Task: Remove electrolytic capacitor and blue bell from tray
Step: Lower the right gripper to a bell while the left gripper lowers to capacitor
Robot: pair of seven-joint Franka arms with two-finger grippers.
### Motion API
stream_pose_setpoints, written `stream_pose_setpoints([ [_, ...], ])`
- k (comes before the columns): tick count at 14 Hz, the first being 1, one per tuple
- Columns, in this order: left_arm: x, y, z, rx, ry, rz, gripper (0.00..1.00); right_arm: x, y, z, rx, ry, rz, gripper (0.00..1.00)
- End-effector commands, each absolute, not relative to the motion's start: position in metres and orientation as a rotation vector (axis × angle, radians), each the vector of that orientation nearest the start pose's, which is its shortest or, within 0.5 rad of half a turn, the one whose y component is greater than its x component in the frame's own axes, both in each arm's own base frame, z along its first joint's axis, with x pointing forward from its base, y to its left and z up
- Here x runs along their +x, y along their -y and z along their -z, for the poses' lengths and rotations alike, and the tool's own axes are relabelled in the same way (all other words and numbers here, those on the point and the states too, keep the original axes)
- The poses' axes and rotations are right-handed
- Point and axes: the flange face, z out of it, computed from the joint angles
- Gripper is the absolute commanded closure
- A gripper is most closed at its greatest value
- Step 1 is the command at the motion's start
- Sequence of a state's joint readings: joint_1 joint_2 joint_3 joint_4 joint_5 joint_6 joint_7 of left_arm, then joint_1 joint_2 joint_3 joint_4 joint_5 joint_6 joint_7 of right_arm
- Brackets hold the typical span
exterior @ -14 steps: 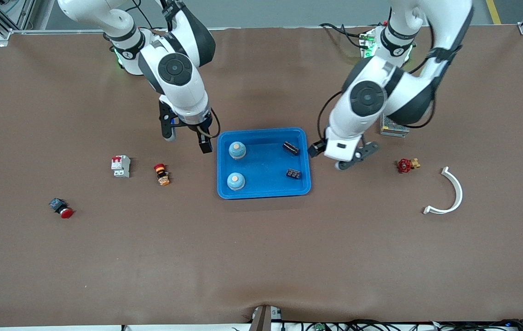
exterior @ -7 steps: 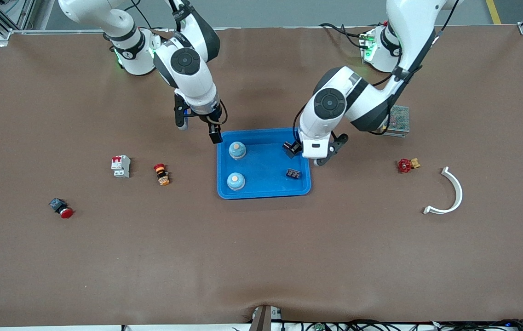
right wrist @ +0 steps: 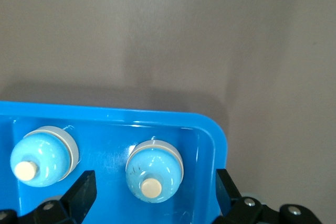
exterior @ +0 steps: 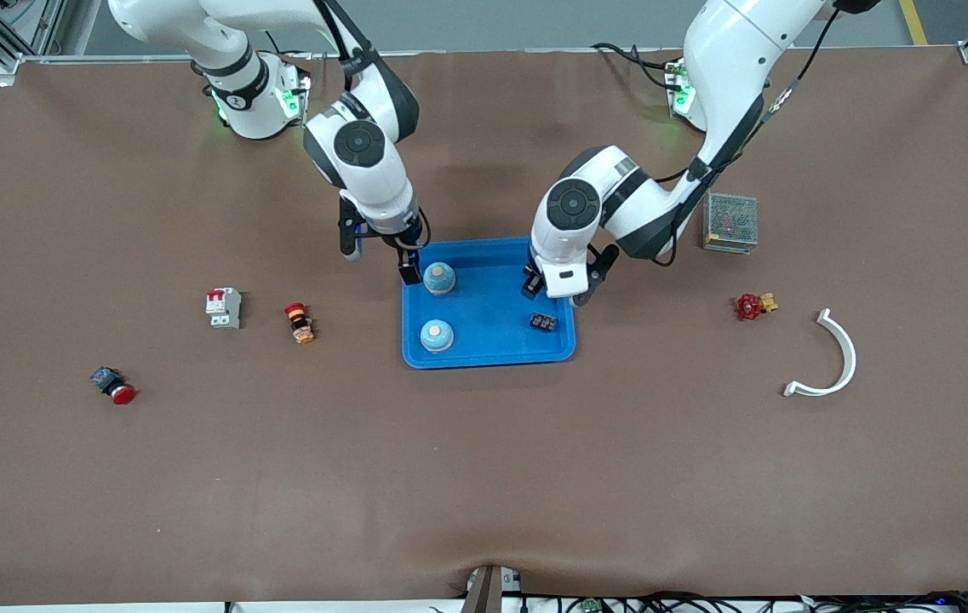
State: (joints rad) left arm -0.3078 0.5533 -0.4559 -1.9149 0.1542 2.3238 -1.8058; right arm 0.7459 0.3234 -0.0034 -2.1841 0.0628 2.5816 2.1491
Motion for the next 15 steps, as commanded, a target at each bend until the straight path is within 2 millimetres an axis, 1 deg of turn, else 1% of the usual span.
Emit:
stream_pose_setpoints([
  [1,0.453,0.425,-0.216,-2.708,1.514,-0.207,0.24,0.431,-0.405,-0.223,-2.275,-2.065,-0.034,0.0],
  [3,0.453,0.428,-0.207,-2.692,1.577,-0.218,0.28,0.436,-0.413,-0.21,-2.285,-2.063,-0.032,0.0],
  [7,0.448,0.432,-0.198,-2.691,1.568,-0.231,0.35,0.436,-0.418,-0.189,-2.289,-2.031,-0.013,0.0],
  [9,0.445,0.433,-0.192,-2.676,1.577,-0.237,0.38,0.431,-0.423,-0.185,-2.301,-2.018,-0.011,0.0],
  [11,0.444,0.432,-0.187,-2.676,1.558,-0.219,0.39,0.429,-0.424,-0.183,-2.308,-2.015,-0.012,0.0],
  [12,0.442,0.433,-0.183,-2.67,1.554,-0.213,0.39,0.43,-0.424,-0.183,-2.306,-2.013,-0.011,0.12],
  [13,0.44,0.434,-0.178,-2.666,1.547,-0.21,0.42,0.43,-0.426,-0.182,-2.308,-2.003,-0.008,0.2],
  [14,0.441,0.434,-0.177,-2.665,1.549,-0.199,0.46,0.43,-0.427,-0.18,-2.332,-1.972,0.011,0.31],
  [15,0.441,0.434,-0.174,-2.664,1.546,-0.195,0.53,0.43,-0.429,-0.18,-2.371,-1.923,0.045,0.48],
])
